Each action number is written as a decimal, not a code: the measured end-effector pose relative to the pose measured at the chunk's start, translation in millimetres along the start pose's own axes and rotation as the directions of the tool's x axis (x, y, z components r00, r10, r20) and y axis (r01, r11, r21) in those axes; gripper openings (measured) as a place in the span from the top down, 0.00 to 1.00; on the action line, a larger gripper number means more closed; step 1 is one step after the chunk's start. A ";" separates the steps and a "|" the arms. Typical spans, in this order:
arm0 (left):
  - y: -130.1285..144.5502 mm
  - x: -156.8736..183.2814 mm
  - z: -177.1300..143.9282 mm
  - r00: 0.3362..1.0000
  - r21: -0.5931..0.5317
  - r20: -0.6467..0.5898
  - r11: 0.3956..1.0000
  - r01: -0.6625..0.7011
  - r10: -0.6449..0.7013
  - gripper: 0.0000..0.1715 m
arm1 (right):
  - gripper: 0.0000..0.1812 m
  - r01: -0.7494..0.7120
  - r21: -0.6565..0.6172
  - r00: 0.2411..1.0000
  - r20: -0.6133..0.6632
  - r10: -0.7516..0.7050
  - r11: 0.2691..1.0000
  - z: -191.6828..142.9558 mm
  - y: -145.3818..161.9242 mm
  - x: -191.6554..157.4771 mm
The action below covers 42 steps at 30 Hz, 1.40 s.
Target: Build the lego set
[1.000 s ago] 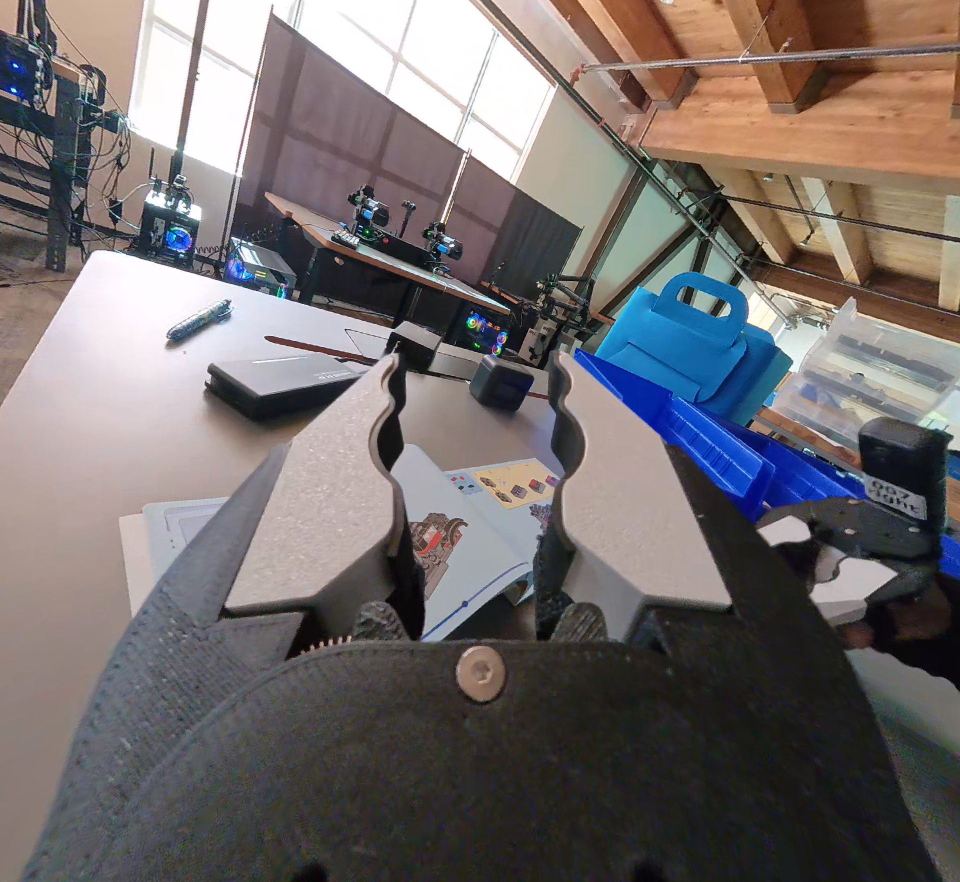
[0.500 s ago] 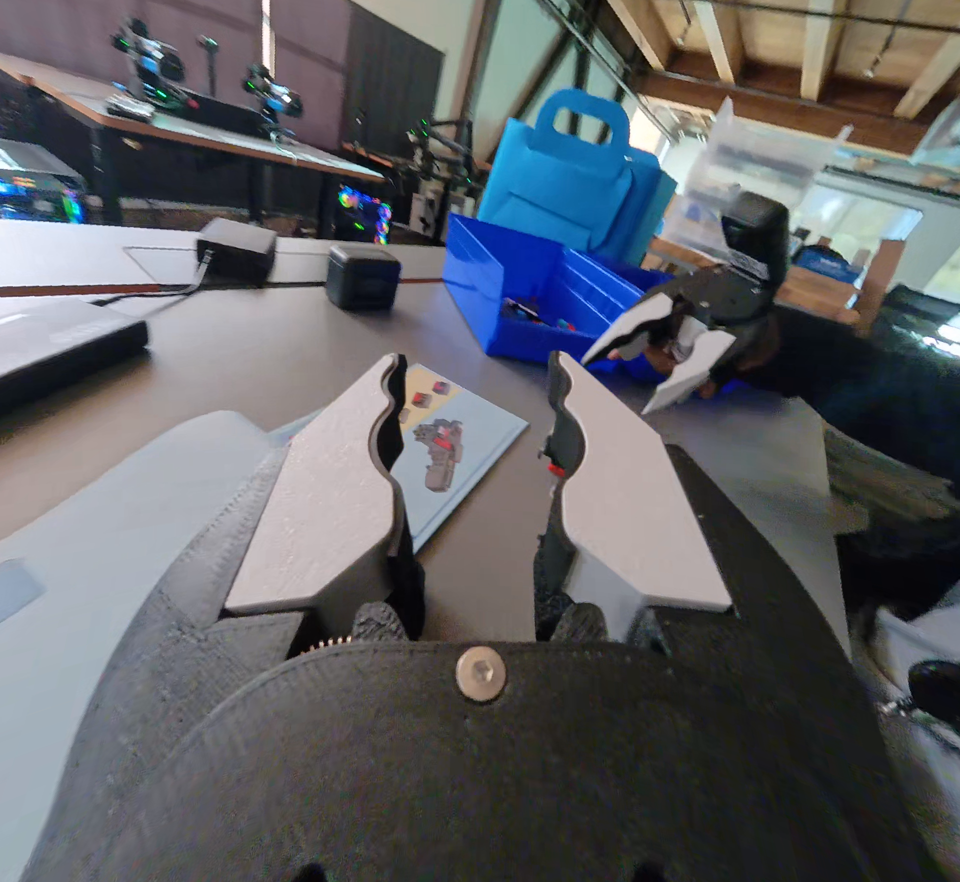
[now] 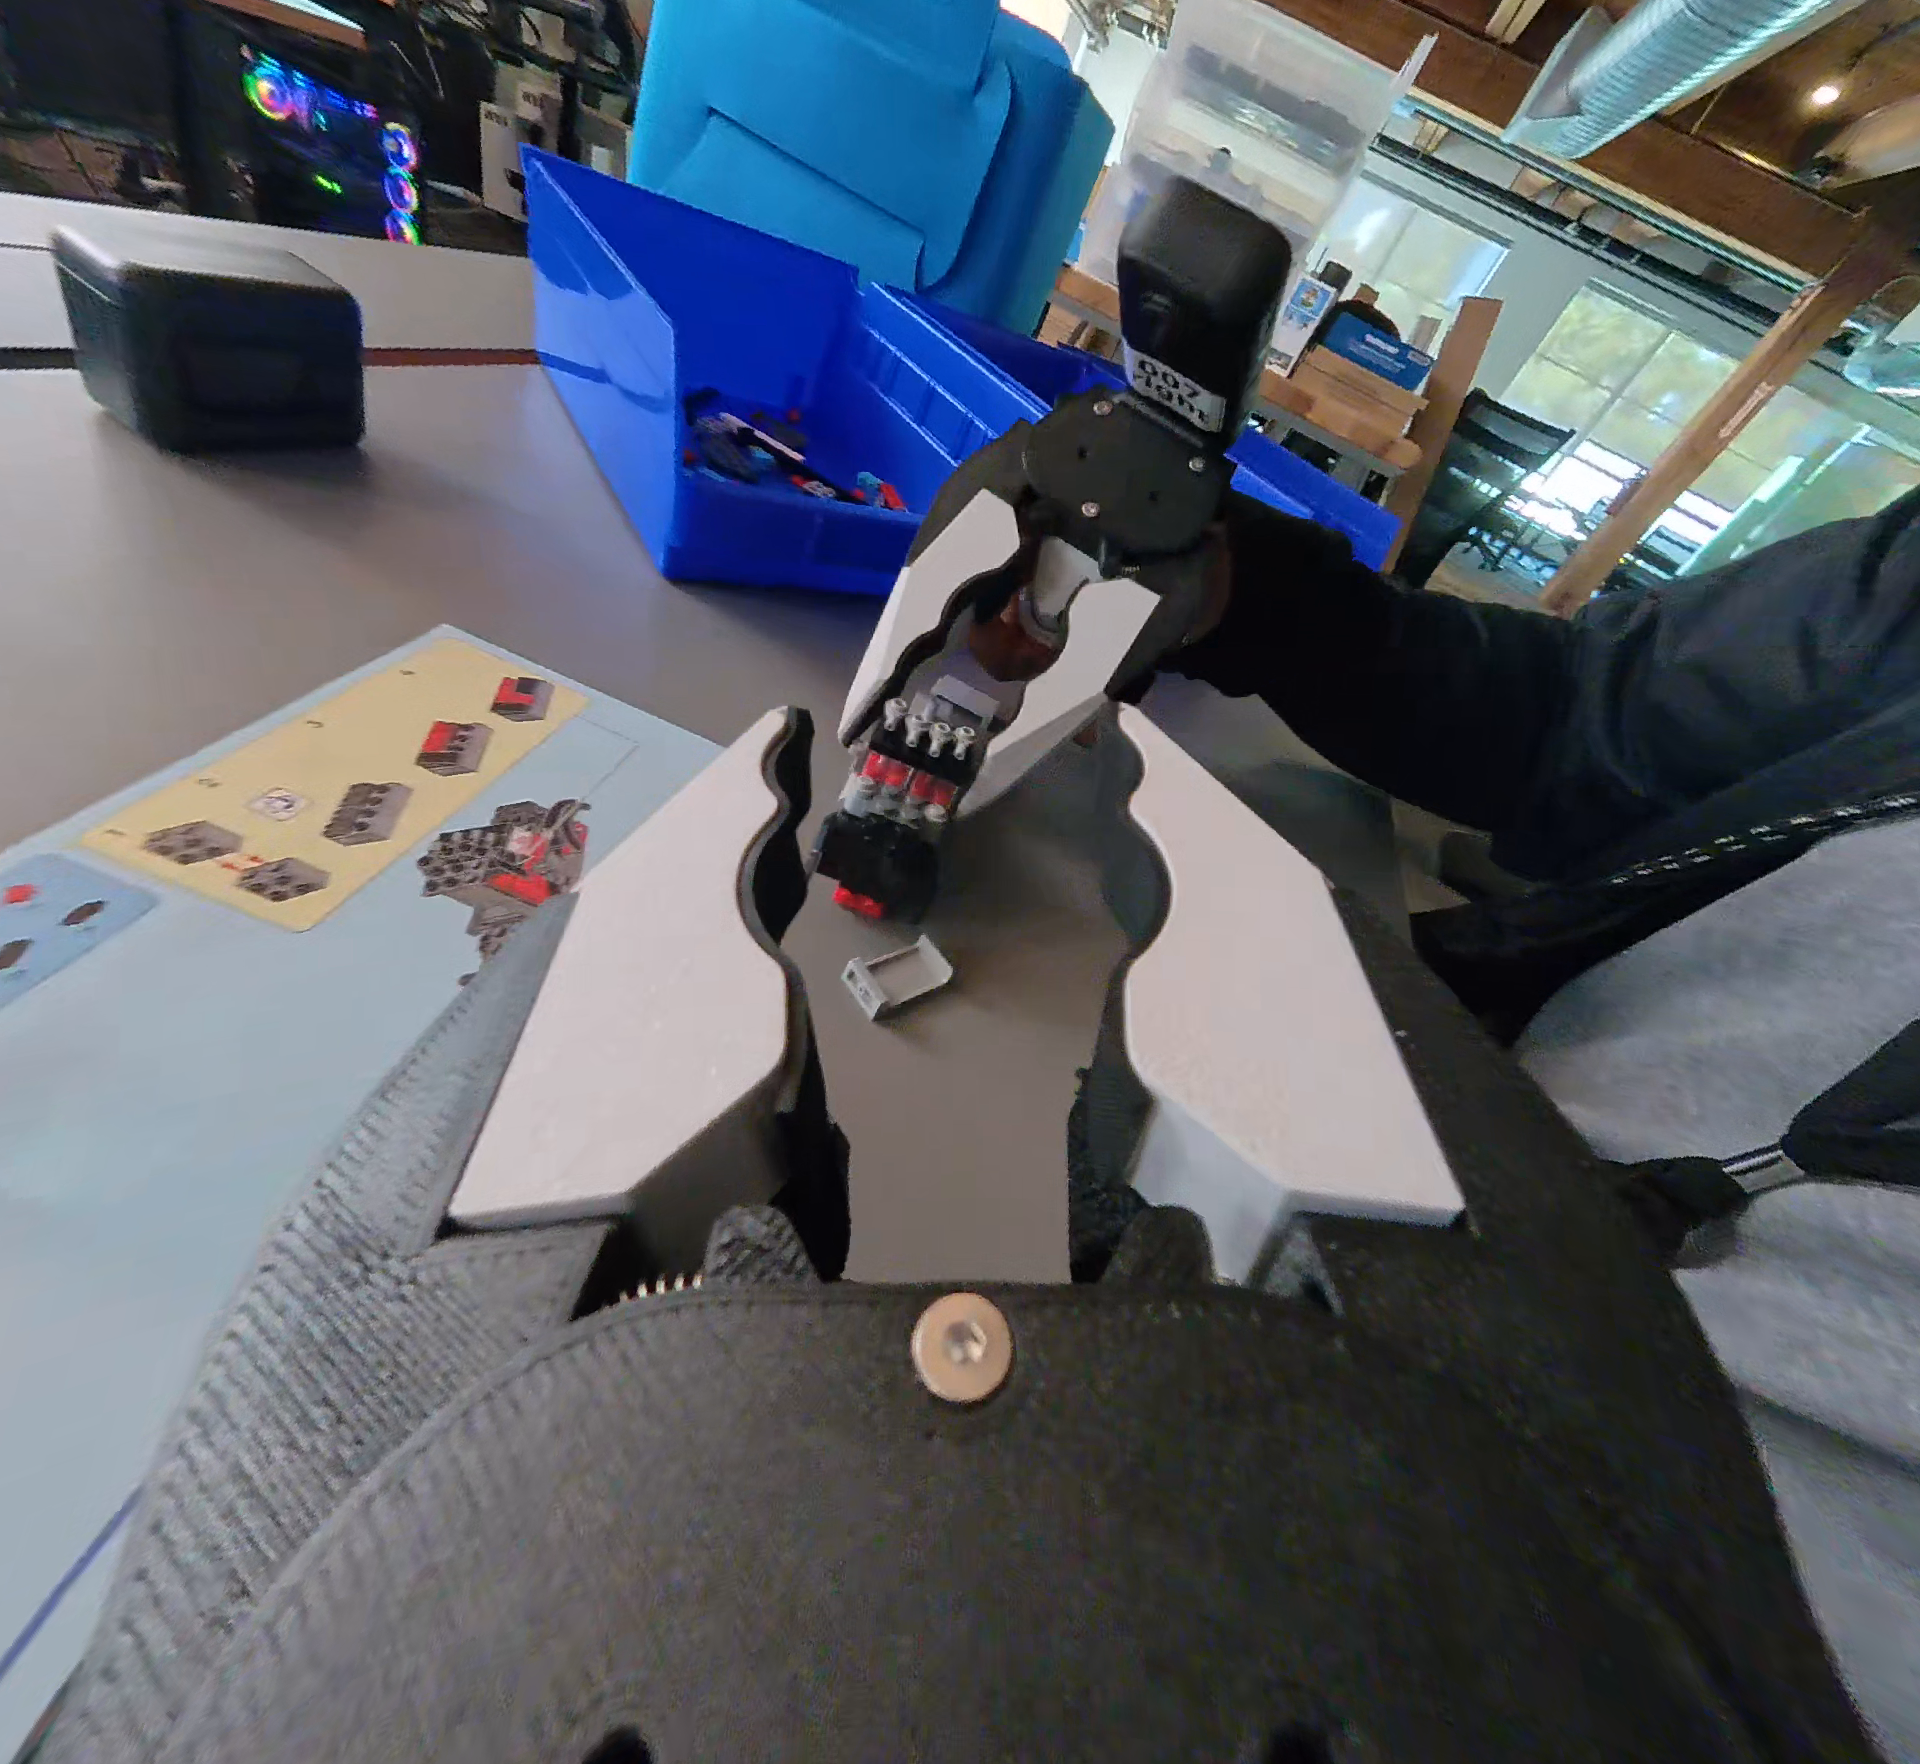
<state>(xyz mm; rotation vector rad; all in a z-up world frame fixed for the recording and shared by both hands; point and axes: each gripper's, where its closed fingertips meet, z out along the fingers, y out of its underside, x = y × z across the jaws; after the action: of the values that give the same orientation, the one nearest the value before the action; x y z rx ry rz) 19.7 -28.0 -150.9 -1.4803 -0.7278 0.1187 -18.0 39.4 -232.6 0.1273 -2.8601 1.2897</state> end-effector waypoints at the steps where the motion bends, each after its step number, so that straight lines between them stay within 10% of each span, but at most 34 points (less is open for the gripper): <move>1: 1.6 0.6 3.9 1.000 -0.008 -0.004 1.000 0.004 -0.004 0.67 | 0.76 -0.022 0.014 1.000 -0.004 0.022 1.000 -0.5 -0.5 2.0; 18: 15.8 -18.7 39.7 0.986 -0.041 0.098 0.989 0.142 -0.138 0.65 | 0.77 -0.446 0.388 0.895 0.215 0.391 0.807 -35.3 -70.8 20.5; 42: -27.8 9.6 24.1 0.950 0.208 -0.186 0.935 0.288 -0.252 0.74 | 0.77 -0.474 0.420 0.871 0.355 0.341 0.774 -33.6 -136.6 -10.5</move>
<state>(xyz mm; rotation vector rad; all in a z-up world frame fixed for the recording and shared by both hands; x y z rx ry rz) 5.0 -6.1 -123.5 -1.1392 -0.7560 -0.1192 1.6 -24.7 -108.4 -0.3947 -2.7651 2.2411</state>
